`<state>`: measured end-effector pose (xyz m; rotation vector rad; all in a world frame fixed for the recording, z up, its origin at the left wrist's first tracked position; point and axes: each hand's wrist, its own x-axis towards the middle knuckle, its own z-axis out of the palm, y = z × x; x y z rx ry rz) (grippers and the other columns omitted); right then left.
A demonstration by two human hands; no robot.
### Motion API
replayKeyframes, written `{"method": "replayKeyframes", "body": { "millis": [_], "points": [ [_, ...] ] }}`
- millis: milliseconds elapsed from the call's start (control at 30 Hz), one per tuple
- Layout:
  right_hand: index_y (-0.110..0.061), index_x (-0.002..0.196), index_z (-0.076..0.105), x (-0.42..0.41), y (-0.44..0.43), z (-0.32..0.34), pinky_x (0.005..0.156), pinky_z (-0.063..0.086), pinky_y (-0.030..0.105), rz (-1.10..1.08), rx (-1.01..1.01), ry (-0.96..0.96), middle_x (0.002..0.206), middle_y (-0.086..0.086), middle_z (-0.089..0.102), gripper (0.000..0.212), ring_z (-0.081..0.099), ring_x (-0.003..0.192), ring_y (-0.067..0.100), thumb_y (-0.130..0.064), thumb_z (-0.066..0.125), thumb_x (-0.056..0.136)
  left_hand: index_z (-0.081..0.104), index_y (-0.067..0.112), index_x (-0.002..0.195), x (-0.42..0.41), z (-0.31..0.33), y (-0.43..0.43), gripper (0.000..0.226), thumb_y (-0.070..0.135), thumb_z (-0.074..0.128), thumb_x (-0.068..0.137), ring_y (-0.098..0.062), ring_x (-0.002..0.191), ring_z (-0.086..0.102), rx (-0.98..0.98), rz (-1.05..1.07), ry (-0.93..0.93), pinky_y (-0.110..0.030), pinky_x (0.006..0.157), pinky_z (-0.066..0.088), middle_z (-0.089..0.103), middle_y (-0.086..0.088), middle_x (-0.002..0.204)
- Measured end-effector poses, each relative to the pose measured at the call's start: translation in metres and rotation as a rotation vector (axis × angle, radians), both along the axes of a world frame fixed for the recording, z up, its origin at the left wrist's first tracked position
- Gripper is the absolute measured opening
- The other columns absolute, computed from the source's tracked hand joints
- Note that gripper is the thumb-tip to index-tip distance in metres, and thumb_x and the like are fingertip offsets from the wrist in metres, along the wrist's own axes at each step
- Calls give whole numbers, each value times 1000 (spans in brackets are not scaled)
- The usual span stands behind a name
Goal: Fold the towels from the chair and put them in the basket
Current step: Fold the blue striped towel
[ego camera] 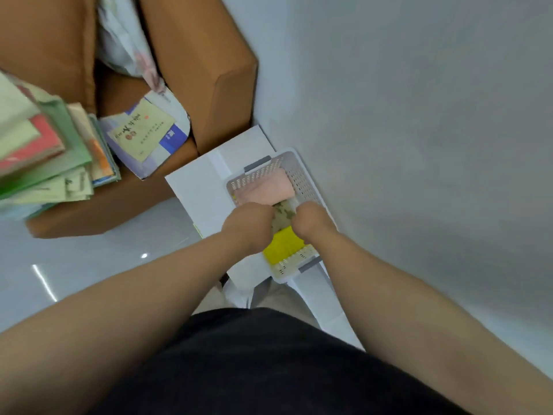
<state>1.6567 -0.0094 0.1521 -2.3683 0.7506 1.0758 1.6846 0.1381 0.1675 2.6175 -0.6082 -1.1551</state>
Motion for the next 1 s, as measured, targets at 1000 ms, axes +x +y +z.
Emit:
{"method": "replayKeyframes", "body": {
  "millis": [1000],
  "points": [
    [-16, 100, 70, -643, 203, 182, 65, 49, 29, -2128, -76, -1014, 91, 2, 77, 21, 68, 72, 17, -22, 50, 101, 70, 8, 93, -499, 158, -3, 14, 5, 56, 93, -16, 65, 66, -331, -768, 542, -26, 60, 52, 75, -6, 81]
  ]
}}
